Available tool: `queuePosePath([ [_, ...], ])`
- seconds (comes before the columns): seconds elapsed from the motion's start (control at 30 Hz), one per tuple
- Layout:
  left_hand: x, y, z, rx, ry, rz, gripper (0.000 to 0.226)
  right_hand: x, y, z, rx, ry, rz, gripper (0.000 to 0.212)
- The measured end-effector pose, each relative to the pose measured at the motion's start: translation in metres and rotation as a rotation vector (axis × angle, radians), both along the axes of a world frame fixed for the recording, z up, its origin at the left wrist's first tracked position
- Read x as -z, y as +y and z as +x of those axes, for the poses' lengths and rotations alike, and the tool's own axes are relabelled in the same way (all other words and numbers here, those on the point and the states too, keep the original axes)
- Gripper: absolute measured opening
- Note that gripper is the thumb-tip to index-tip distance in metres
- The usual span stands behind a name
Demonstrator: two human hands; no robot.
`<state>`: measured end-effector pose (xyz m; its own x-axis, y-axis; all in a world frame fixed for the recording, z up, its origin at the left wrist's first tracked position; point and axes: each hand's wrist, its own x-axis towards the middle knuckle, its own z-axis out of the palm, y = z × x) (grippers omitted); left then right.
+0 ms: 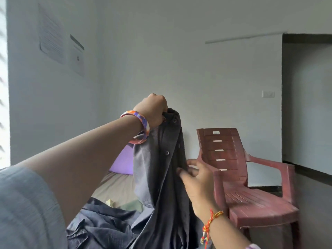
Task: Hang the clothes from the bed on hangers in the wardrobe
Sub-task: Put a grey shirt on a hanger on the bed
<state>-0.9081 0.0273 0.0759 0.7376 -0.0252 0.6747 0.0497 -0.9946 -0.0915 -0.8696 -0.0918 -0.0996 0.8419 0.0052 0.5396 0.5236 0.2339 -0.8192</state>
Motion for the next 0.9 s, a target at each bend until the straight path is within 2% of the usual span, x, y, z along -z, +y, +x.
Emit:
queuePosePath([
  [0.07,-0.005,0.002,-0.002,-0.075,-0.010,0.045,0.020,-0.015,-0.009,0.005,0.266,-0.084,-0.104,0.031],
  [0.1,-0.007,0.002,-0.003,-0.107,-0.020,0.068,0.020,-0.022,-0.014,0.005,0.333,-0.155,-0.154,0.034],
  [0.17,-0.009,0.002,-0.002,-0.148,-0.061,0.109,0.019,-0.030,-0.014,-0.002,0.331,-0.263,-0.274,0.036],
  [0.23,-0.014,-0.001,-0.002,-0.157,-0.114,0.114,0.020,-0.024,0.003,-0.014,0.241,-0.307,-0.428,0.017],
  [0.27,-0.016,-0.003,-0.002,-0.154,-0.136,0.104,0.021,-0.018,0.012,-0.022,0.193,-0.271,-0.515,0.019],
  [0.3,-0.019,-0.007,-0.002,-0.152,-0.151,0.097,0.022,-0.012,0.021,-0.026,0.175,-0.223,-0.556,0.032],
  [0.37,-0.023,-0.012,-0.004,-0.159,-0.157,0.103,0.024,-0.006,0.034,-0.030,0.165,-0.091,-0.522,0.038],
  [0.47,-0.027,-0.010,-0.009,-0.207,-0.163,0.119,0.023,-0.004,0.044,-0.034,0.158,0.004,-0.580,0.024],
  [0.57,-0.032,0.001,-0.015,-0.253,-0.189,0.074,0.024,-0.005,0.049,-0.032,0.117,0.037,-0.524,0.029],
  [0.67,-0.033,0.007,-0.017,-0.268,-0.201,0.036,0.022,-0.017,0.049,-0.036,0.088,-0.060,-0.380,0.043],
  [0.77,-0.034,0.005,-0.016,-0.264,-0.207,0.028,0.020,-0.025,0.053,-0.038,0.162,-0.180,-0.499,0.049],
  [0.83,-0.036,0.002,-0.016,-0.264,-0.216,0.031,0.019,-0.028,0.056,-0.038,0.239,-0.211,-0.631,0.037],
  [0.9,-0.039,-0.001,-0.017,-0.270,-0.237,0.039,0.019,-0.025,0.058,-0.033,0.272,-0.154,-0.749,0.021],
])
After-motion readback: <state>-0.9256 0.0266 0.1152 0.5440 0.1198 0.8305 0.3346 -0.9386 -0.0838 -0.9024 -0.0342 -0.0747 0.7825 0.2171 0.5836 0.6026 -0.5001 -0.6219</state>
